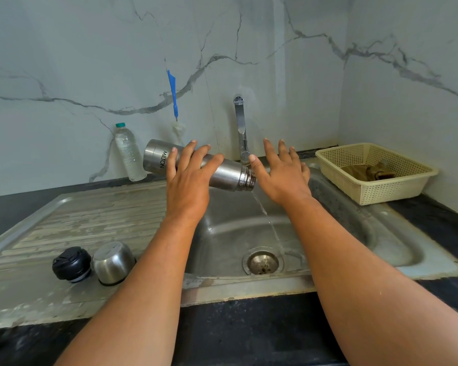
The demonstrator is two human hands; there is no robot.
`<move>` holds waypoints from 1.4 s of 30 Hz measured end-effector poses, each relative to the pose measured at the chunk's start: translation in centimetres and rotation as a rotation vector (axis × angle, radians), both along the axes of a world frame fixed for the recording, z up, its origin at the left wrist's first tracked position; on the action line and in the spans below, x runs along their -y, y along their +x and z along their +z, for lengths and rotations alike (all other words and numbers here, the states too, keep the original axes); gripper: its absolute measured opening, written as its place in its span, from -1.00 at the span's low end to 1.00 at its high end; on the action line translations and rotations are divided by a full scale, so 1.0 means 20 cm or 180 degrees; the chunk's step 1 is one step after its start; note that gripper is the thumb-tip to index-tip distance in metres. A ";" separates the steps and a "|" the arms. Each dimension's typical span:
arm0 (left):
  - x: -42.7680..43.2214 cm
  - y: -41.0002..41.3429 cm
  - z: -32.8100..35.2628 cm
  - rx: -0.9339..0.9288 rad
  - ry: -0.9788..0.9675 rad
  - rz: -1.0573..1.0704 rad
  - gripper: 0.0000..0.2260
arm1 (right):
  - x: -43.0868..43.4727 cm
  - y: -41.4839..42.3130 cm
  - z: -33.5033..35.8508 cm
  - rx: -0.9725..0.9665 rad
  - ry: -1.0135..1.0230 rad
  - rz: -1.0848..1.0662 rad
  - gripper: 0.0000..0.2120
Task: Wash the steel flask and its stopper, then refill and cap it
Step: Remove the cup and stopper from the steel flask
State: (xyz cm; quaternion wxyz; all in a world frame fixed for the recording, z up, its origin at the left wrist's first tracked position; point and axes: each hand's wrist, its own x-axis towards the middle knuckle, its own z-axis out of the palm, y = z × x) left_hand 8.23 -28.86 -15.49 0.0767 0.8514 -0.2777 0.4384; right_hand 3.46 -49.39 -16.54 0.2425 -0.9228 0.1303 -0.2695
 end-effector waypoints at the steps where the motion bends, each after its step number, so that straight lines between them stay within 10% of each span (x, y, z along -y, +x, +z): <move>1: 0.00 0.00 0.00 -0.0002 0.0008 0.0006 -0.30 | 0.00 0.00 0.00 -0.0005 -0.0002 0.0000 -0.29; 31: 0.00 0.02 -0.02 -0.0077 0.0070 0.0096 -0.29 | -0.01 0.00 0.01 -0.0086 0.0127 0.0076 -0.31; 42: -0.04 0.04 -0.03 -0.0919 -0.0811 0.0027 -0.31 | -0.05 -0.05 0.07 0.0772 0.1841 0.0506 -0.39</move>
